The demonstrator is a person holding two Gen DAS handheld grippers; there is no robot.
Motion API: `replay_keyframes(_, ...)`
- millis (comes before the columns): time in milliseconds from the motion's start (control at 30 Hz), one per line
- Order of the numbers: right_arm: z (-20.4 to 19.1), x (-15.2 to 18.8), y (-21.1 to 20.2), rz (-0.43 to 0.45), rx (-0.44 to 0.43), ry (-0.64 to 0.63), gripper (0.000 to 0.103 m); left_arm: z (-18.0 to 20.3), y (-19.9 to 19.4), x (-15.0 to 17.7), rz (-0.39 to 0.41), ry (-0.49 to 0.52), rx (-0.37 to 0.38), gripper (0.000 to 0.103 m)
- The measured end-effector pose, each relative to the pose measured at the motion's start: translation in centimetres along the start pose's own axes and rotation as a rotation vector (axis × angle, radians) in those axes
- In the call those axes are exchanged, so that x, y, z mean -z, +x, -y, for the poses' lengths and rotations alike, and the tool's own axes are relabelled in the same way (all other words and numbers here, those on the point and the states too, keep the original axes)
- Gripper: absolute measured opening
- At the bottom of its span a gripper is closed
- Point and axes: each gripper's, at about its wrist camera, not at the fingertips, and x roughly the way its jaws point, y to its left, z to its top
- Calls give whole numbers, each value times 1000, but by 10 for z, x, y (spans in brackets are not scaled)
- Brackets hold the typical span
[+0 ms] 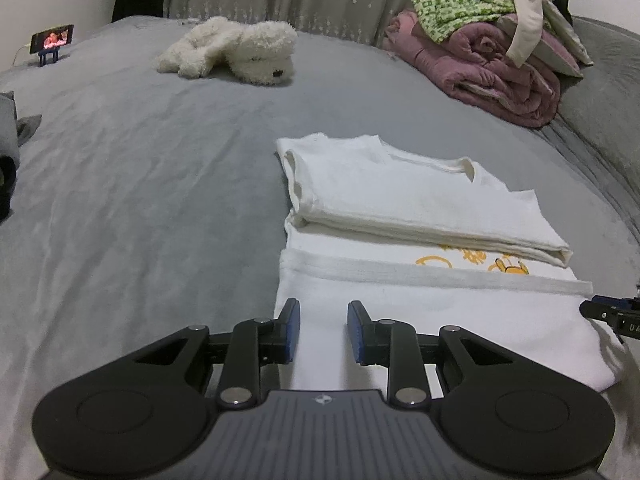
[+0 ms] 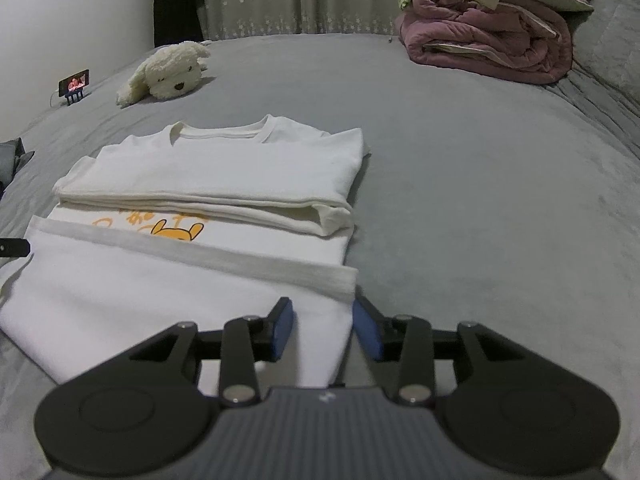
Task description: Fold clothes
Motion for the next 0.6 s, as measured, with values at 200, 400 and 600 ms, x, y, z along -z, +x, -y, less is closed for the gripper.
replay_keyframes(200,0,-5,-12,64,-29,16,44,-6,-2,-3,16,-10,-19,26)
replay_keyframes(400,-1,-11,-41,231,-97,34,101,-3,1,-2,13,10,-36,26)
replay_keyframes(600,-6,-15,-43,252,-72,17,103,-1,0,-2,17,18,-43,26)
